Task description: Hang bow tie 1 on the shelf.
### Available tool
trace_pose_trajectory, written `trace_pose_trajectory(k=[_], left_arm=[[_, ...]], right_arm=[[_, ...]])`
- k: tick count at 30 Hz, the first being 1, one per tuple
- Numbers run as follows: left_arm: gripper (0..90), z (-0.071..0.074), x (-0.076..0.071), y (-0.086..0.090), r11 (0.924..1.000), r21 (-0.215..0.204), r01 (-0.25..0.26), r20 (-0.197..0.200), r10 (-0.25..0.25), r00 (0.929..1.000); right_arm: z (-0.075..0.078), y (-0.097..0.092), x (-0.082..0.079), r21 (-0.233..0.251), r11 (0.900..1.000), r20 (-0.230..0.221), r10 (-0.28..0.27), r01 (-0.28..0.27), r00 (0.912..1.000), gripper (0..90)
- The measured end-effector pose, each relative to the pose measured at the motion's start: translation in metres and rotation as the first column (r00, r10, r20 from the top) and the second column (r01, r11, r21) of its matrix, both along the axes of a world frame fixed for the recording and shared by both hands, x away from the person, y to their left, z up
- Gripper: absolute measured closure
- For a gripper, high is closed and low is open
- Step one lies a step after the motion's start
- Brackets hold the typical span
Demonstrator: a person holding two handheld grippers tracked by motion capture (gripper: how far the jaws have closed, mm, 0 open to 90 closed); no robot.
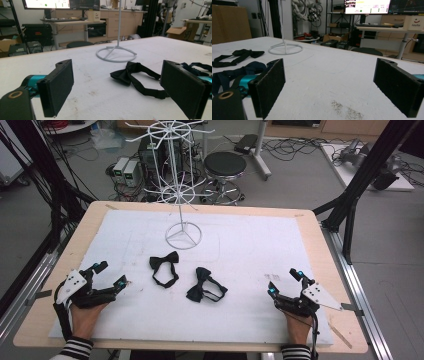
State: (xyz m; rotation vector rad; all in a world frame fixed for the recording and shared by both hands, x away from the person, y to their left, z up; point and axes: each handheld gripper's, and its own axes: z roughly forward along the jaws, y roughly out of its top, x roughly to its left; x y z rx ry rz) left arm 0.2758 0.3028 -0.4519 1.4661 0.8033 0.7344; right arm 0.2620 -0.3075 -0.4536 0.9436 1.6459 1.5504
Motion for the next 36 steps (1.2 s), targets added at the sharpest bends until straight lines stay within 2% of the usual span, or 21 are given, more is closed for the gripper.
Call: trace_pose_trajectory(k=[4,5,7,8,10,11,14,20,21,22,23,24,28,29,30,36], left_arm=[[12.3,0.007,0.001,-0.002,0.9999,0.008,0.011,-0.007,-0.011,0.9999],[12.4,0.013,0.002,-0.003,0.9995,0.024,0.020,-0.011,-0.020,0.9997],[12.3,0.017,0.003,-0.004,0.9991,0.028,0.030,-0.014,-0.030,0.9995],[12.3,0.025,0.004,-0.006,0.9981,0.044,0.044,-0.018,-0.043,0.9989],[12.3,0.029,0.004,-0.007,0.9973,0.055,0.050,-0.020,-0.049,0.9986],[12.4,0.037,0.005,-0.009,0.9950,0.075,0.066,-0.026,-0.064,0.9976],[12.3,0.045,0.007,-0.010,0.9916,0.102,0.080,-0.034,-0.076,0.9965],[12.4,0.067,0.011,-0.021,0.9768,0.172,0.128,-0.058,-0.120,0.9911],[12.3,0.070,0.012,-0.023,0.9735,0.184,0.136,-0.062,-0.127,0.9900],[12.3,0.076,0.015,-0.029,0.9662,0.206,0.155,-0.067,-0.144,0.9872],[12.4,0.076,0.015,-0.029,0.9662,0.206,0.155,-0.067,-0.144,0.9872],[12.3,0.078,0.017,-0.032,0.9619,0.217,0.166,-0.075,-0.153,0.9854],[12.4,0.089,0.022,-0.046,0.9419,0.267,0.203,-0.091,-0.185,0.9785],[12.4,0.094,0.024,-0.052,0.9317,0.286,0.224,-0.097,-0.204,0.9741],[12.4,0.094,0.024,-0.052,0.9317,0.286,0.224,-0.097,-0.204,0.9741],[12.4,0.108,0.032,-0.066,0.9011,0.332,0.278,-0.130,-0.249,0.9598]], right_arm=[[0.000,-0.001,0.001,0.001,1.0000,0.004,0.000,0.000,1.0000,9.8],[0.000,-0.001,0.000,0.004,1.0000,0.000,0.001,-0.001,1.0000,9.8],[0.000,-0.001,0.000,0.003,1.0000,0.003,-0.001,0.001,1.0000,9.8],[0.000,-0.001,0.000,0.001,1.0000,0.006,-0.001,0.001,1.0000,9.8],[0.000,-0.001,0.000,0.004,1.0000,0.006,-0.001,0.001,1.0000,9.8],[0.000,-0.001,0.000,0.005,1.0000,0.007,-0.002,0.002,1.0000,9.8],[0.000,-0.001,0.000,0.008,1.0000,0.007,0.001,-0.001,1.0000,9.8],[0.000,-0.001,0.000,0.011,0.9999,0.005,0.001,-0.001,1.0000,9.8],[0.000,-0.001,0.000,0.010,0.9999,0.006,0.001,-0.001,1.0000,9.8],[0.000,-0.001,0.000,0.012,0.9999,0.005,0.000,0.000,1.0000,9.8],[0.000,-0.001,0.000,0.011,0.9999,0.005,0.001,-0.001,1.0000,9.8],[0.000,-0.001,0.000,0.012,0.9999,0.005,0.002,-0.002,1.0000,9.8],[0.000,-0.001,0.000,0.014,0.9999,0.000,0.002,-0.002,1.0000,9.8],[0.000,-0.001,0.000,0.014,0.9999,0.000,0.000,0.000,1.0000,9.8],[0.000,-0.001,0.000,0.016,0.9999,0.000,0.000,0.000,1.0000,9.8],[0.000,-0.001,0.000,0.015,0.9999,0.002,0.001,-0.001,1.0000,9.8]])
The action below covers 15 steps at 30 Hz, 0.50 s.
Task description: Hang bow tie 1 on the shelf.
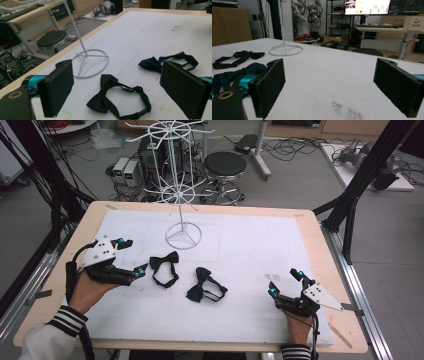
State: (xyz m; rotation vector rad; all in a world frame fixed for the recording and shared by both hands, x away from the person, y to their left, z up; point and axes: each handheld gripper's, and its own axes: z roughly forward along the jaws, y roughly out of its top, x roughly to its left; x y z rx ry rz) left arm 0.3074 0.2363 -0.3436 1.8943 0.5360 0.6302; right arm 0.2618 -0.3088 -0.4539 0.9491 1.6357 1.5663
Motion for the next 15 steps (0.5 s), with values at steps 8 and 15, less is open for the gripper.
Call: trace_pose_trajectory(k=[8,15], left_arm=[[12.4,0.010,0.007,-0.019,0.9977,0.037,0.057,-0.040,-0.056,0.9977],[12.4,0.014,0.014,-0.036,0.9916,0.064,0.112,-0.074,-0.107,0.9914]], right_arm=[[0.000,0.000,0.000,-0.002,1.0000,0.008,-0.002,0.002,1.0000,9.8],[0.000,-0.001,0.000,-0.003,1.0000,0.007,-0.001,0.001,1.0000,9.8]])
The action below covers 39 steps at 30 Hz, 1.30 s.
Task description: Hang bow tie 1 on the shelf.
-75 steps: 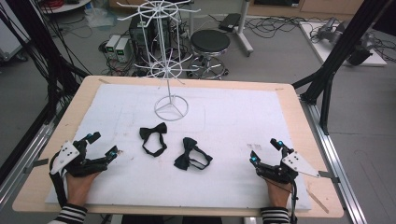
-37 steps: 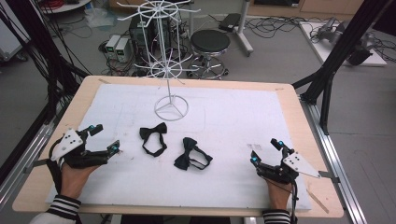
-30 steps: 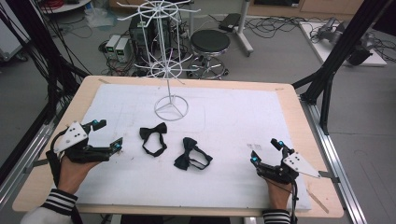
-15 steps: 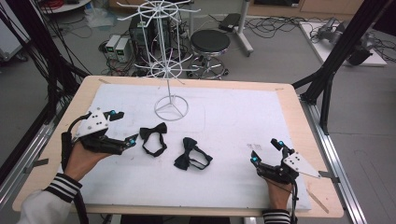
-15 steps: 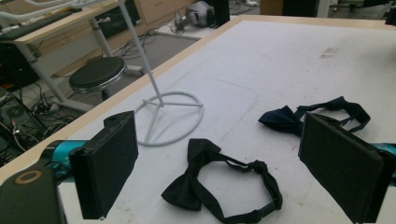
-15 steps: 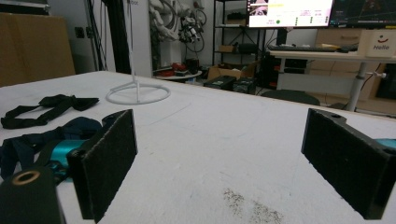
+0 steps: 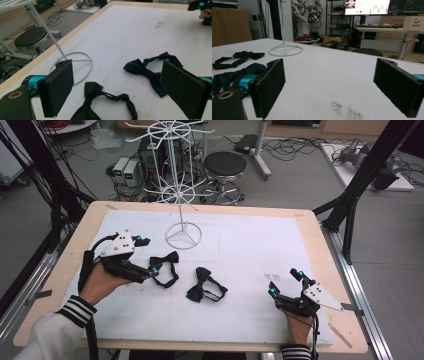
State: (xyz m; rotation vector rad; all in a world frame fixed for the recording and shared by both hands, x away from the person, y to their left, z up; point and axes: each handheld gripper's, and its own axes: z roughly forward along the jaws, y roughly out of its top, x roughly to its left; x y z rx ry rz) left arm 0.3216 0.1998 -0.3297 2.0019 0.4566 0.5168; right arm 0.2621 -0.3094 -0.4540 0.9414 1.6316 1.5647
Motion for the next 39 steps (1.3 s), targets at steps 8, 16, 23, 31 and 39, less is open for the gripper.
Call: trace_pose_trajectory(k=[8,16,23,31,39], left_arm=[[12.4,0.002,0.005,-0.026,0.9984,0.037,0.043,-0.027,-0.042,0.9987],[12.4,0.004,0.011,-0.043,0.9922,0.088,0.089,-0.071,-0.083,0.9940],[12.4,0.001,0.019,-0.060,0.9830,0.133,0.127,-0.126,-0.110,0.9859],[12.6,-0.009,0.027,-0.079,0.9734,0.166,0.158,-0.163,-0.131,0.9780],[12.7,-0.017,0.033,-0.093,0.9657,0.186,0.181,-0.205,-0.143,0.9683]], right_arm=[[0.000,0.000,0.000,0.004,1.0000,-0.003,0.000,0.000,1.0000,9.8],[0.000,0.000,0.000,0.004,1.0000,0.002,-0.001,0.001,1.0000,9.8],[0.000,0.000,0.000,0.005,1.0000,0.002,0.000,0.000,1.0000,9.8],[0.000,0.000,-0.001,0.010,1.0000,-0.004,0.000,0.000,1.0000,9.8],[0.000,-0.001,0.000,0.009,1.0000,-0.002,0.000,0.000,1.0000,9.8]])
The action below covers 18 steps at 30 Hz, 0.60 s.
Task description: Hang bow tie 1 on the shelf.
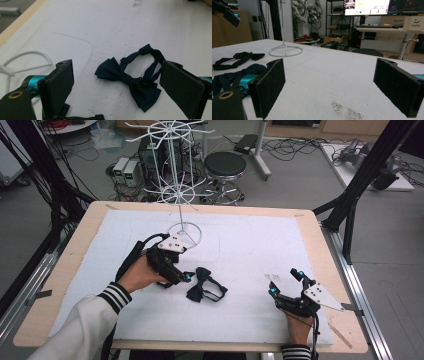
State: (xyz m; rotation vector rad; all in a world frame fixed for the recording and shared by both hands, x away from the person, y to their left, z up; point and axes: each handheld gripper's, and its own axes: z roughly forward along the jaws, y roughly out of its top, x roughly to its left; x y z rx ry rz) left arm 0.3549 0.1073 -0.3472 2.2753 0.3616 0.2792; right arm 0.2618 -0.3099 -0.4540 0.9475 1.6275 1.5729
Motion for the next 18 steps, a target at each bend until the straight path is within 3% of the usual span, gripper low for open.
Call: trace_pose_trajectory(k=[9,18], left_arm=[[13.2,-0.010,0.006,-0.014,0.9991,0.041,0.013,-0.045,-0.011,0.9989],[13.4,-0.023,0.012,-0.025,0.9952,0.096,-0.019,-0.073,0.026,0.9970]], right_arm=[[0.000,0.000,0.000,0.003,1.0000,-0.004,-0.001,0.001,1.0000,9.8],[0.000,0.000,0.000,0.003,1.0000,-0.003,-0.001,0.001,1.0000,9.8]])
